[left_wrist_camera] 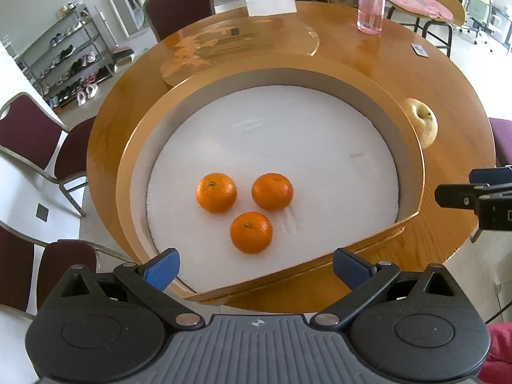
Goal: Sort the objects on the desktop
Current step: 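Move the right gripper toward the yellow-green apple on the table, then close the right gripper around the apple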
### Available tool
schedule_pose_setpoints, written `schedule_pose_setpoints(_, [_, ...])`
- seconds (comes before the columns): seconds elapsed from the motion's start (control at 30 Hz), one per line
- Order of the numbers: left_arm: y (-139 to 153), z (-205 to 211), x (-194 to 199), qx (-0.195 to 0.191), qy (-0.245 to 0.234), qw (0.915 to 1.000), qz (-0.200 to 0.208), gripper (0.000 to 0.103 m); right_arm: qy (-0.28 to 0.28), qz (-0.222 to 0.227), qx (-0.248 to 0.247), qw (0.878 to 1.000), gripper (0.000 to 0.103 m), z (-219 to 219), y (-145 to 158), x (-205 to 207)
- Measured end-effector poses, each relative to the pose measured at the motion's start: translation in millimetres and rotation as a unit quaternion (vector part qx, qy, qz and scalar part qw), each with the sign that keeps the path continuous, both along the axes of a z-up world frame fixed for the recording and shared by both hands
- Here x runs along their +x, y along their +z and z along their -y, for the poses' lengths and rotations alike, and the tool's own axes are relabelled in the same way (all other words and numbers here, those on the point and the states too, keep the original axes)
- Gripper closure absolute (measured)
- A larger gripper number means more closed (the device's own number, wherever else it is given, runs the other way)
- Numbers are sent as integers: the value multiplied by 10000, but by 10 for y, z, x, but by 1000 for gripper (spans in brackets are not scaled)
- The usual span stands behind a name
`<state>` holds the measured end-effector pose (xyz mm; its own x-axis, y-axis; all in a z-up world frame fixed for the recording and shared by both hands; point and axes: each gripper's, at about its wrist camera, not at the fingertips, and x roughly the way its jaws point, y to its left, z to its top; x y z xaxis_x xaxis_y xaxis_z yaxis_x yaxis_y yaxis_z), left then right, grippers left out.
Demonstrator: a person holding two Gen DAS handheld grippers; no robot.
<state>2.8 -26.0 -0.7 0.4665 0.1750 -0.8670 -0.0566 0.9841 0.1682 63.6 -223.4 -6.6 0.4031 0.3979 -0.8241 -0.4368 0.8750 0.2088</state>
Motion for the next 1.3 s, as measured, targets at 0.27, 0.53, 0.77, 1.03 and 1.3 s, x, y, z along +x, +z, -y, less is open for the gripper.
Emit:
schedule_pose_setpoints(0.27, [-7,30,32,52,58,9999,-67,1,-342,-26,29,9994,32,222,-88,115])
schedule_pose_setpoints(0.53, [-27,27,83,102,317,9993,-142,1,-702,-24,152,9974,31,408,-214,483])
schedule_pose_setpoints(0.77, [-61,-27,96,159,682,9972,-266,1,-742,-4,218,9970,27,427,-391,974])
schedule_pose_setpoints(1.03, [-97,-104,101,210,1061,9933,-404,1,-265,-123,141,9995,19,365,-661,1387])
schedule_pose_setpoints(1.3, [-104,-101,134,223,1122,9925,-426,1,1,-189,134,9997,21,254,-819,1535])
